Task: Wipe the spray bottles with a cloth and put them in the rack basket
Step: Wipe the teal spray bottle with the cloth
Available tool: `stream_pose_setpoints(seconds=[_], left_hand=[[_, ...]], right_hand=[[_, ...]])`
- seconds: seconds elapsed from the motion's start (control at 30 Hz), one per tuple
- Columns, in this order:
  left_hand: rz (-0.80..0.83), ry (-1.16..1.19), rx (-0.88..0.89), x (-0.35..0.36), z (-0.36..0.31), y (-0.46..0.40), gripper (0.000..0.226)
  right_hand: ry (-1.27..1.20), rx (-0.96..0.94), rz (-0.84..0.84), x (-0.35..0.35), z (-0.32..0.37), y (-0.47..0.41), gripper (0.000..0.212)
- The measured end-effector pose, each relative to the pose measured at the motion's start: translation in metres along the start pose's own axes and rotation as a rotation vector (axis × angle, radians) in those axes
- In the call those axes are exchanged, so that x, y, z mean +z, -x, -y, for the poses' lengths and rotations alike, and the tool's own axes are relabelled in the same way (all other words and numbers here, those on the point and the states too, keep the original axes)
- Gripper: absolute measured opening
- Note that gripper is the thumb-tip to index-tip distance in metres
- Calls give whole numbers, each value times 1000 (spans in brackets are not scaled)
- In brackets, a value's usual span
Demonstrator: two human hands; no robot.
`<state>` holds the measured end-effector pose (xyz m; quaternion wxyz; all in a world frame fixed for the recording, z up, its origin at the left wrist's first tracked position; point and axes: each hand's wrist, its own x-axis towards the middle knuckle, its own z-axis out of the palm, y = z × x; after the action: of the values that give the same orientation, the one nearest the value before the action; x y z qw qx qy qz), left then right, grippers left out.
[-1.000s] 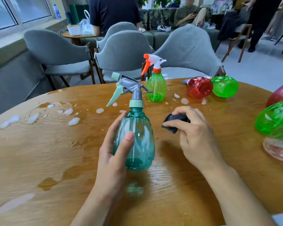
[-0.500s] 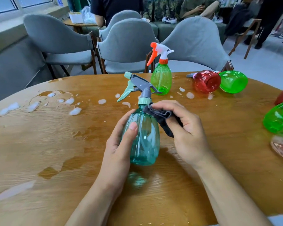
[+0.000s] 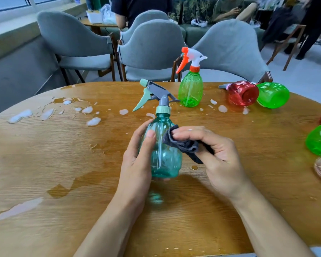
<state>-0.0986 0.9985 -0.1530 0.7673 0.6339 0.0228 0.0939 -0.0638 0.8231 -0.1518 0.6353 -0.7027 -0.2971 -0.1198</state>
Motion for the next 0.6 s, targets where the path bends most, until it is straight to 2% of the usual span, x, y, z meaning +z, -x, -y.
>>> stream_pose_setpoints(seconds=[0.13,0.3,0.5,0.6], left_hand=[[-31,12,-14,-3,-3,-1,47],[-86,20,2,-8,-1,-7,39],[-88,11,14,-10,-2,-9,44],[-99,23,9,-13,-5,-13,41]], right_hand=[[-14,22,50,2,2,3,48],[10,41,143,7,4,12,45],[-3,86,213,9,13,14,44],[-15,224,353,8,19,15,40]])
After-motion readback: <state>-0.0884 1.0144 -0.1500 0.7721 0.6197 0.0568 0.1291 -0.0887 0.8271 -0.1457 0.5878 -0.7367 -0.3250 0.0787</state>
